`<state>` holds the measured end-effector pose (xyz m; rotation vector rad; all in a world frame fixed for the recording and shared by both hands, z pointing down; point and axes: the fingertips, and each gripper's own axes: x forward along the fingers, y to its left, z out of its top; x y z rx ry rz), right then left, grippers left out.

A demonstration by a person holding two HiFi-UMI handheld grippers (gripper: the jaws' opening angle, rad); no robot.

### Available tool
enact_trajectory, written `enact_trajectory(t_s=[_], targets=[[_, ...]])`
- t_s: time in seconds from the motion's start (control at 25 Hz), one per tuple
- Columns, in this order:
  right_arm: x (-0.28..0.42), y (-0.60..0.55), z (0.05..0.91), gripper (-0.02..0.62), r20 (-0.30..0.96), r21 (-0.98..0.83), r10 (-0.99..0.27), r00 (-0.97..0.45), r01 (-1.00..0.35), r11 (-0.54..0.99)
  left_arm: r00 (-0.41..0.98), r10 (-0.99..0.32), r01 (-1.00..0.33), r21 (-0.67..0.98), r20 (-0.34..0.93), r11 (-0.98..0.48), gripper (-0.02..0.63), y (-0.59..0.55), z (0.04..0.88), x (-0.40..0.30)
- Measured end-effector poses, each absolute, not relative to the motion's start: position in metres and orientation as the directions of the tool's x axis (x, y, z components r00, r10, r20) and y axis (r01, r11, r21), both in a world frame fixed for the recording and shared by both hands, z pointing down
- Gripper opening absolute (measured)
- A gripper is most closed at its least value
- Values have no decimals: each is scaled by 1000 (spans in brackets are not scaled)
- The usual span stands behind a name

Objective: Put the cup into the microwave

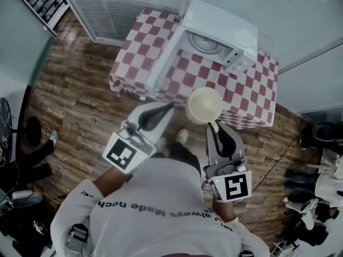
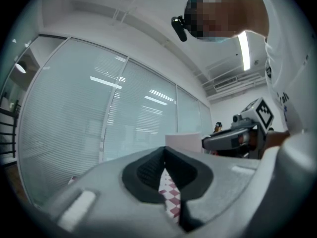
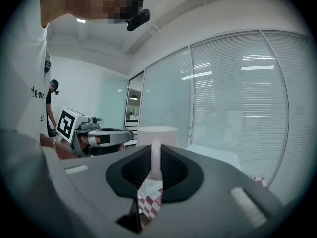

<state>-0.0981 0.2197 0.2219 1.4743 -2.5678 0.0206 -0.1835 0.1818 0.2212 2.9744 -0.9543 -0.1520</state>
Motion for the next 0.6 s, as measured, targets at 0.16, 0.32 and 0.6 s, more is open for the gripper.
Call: enact_trajectory(t_s=[0.16,0.32,0.6], targets=[[-93,211,229,43,175,72,-857,-485,-862,502,816,-572,-570,42,-88,-820,5,173,224,-176],[-82,196,229,42,170,67,-860,-482,-865,498,820,-566,-564,48,-81,-824,3,157,226,-164],[-29,149,230,41,157,58,-868,-471,-873,484,828,-557,-556,39,-70,-830,3,107,228,-110]])
